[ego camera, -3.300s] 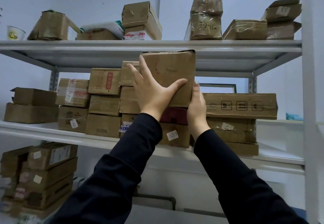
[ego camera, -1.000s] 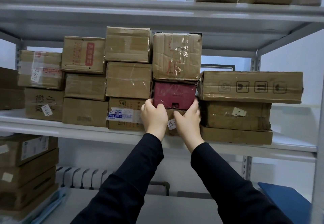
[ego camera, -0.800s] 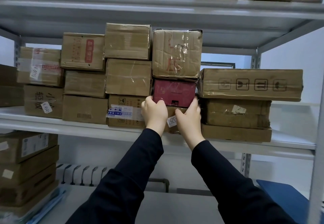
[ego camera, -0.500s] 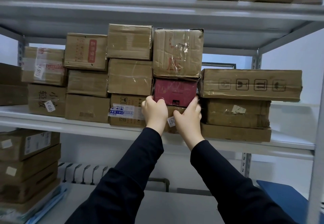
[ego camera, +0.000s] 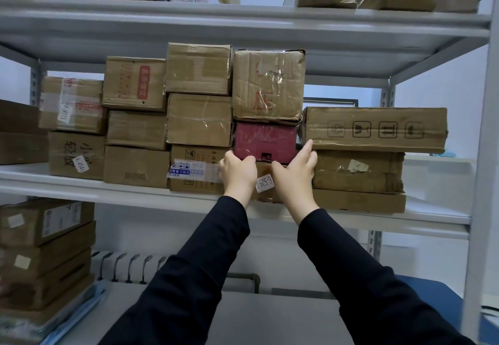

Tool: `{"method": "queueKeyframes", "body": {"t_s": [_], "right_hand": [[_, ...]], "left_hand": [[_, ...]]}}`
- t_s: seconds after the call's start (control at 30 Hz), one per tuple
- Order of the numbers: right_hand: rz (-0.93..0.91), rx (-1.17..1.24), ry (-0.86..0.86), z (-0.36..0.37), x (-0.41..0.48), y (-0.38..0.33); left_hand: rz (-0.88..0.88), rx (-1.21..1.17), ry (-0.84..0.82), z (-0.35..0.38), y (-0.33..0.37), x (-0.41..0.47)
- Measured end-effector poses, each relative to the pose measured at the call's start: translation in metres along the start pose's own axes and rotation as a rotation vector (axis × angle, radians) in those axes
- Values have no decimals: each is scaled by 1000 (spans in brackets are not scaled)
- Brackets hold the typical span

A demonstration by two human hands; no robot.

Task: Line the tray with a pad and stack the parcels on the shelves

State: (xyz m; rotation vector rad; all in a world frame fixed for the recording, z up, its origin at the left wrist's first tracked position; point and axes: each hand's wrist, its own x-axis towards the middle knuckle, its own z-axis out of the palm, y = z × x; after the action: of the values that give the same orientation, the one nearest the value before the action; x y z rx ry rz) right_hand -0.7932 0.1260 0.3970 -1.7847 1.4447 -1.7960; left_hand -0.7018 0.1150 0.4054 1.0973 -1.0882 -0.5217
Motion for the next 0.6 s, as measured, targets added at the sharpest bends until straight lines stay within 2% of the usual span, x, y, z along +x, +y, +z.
{"method": "queueKeyframes", "body": {"t_s": [0.47, 0.6], "right_hand": [[13, 2, -124, -4, -11, 1], [-22, -1, -109, -3, -16, -3]], "left_hand": [[2, -36, 21, -9, 1, -1], [23, -67, 57, -22, 2, -5]]}}
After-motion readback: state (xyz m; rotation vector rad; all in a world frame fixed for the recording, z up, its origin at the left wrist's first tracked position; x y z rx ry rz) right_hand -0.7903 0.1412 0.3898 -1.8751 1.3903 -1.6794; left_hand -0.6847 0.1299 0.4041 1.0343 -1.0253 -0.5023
